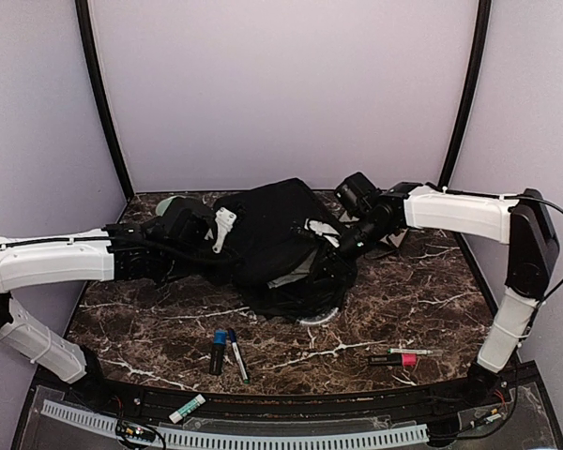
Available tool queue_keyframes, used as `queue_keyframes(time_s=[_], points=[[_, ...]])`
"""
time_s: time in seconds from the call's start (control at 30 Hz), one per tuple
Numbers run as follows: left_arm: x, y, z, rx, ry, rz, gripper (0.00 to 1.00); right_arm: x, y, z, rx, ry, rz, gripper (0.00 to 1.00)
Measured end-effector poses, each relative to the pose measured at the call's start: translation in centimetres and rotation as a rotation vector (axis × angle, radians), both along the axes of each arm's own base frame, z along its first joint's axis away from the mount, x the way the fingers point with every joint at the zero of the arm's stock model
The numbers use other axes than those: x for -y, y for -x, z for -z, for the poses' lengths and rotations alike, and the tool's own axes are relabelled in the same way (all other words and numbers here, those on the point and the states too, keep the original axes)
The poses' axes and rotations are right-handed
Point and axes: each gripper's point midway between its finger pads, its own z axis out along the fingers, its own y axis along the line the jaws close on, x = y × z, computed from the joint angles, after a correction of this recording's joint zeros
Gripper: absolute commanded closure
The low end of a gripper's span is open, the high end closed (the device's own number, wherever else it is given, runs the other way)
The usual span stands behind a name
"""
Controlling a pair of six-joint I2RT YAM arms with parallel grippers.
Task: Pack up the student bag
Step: Place the pencil case in the largest pocket of the bag, then pick up the largest pocket of the bag from the student bag.
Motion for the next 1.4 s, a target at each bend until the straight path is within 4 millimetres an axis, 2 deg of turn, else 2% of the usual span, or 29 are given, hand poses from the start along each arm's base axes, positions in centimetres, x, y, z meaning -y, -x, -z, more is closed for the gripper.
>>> queue_keyframes(time_s=[0.1, 0.17, 0.27, 0.5, 0.63, 0.73, 0.8, 0.93, 1.03, 1.13, 1.23, 1.3, 1.4], points=[[-4.4, -2.1, 3.4, -0.111, -0.002, -0.177, 0.48, 1.2, 1.3, 2.0, -0.025, 0.045, -0.037, 0.5], [-6.2, -2.4, 5.2, -0.168, 0.004, -0.251, 0.47, 1.8, 2.0, 2.9, -0.039, 0.065, -0.056, 0.5], [-7.5, -2.4, 7.1, -0.22, 0.031, -0.299, 0.54, 2.4, 2.9, 3.8, -0.051, 0.079, -0.085, 0.49], [-8.2, -2.9, 10.7, -0.315, 0.14, -0.304, 0.5, 5.3, 6.1, 6.2, -0.056, 0.171, -0.18, 0.47], [-6.9, -3.2, 11.9, -0.331, 0.161, -0.255, 0.5, 6.2, 8.5, 5.3, -0.01, 0.219, -0.278, 0.47], [-6.1, -3.4, 12.7, -0.33, 0.16, -0.209, 0.49, 6.7, 10.3, 2.9, 0.021, 0.212, -0.34, 0.47], [-5.8, -3.5, 13.1, -0.322, 0.158, -0.186, 0.49, 6.5, 10.9, 0.5, 0.028, 0.189, -0.374, 0.47], [-5.4, -3.9, 13.5, -0.299, 0.151, -0.154, 0.49, 4.2, 9.8, -5.7, 0.093, 0.078, -0.409, 0.47], [-5.2, -4.1, 14.2, -0.29, 0.137, -0.137, 0.49, 2.0, 8.3, -10.5, 0.161, -0.034, -0.408, 0.47], [-5.1, -4.4, 14.8, -0.283, 0.125, -0.127, 0.49, -0.1, 5.8, -12.9, 0.182, -0.103, -0.331, 0.47], [-5.0, -4.6, 15.0, -0.263, 0.132, -0.111, 0.49, -2.1, 2.1, -12.1, 0.162, -0.123, -0.214, 0.47], [-5.1, -4.6, 15.1, -0.249, 0.146, -0.098, 0.49, -3.4, -0.5, -10.2, 0.139, -0.112, -0.146, 0.47], [-5.3, -4.4, 15.4, -0.237, 0.169, -0.073, 0.51, -5.4, -4.6, -5.8, 0.09, -0.077, -0.054, 0.47]])
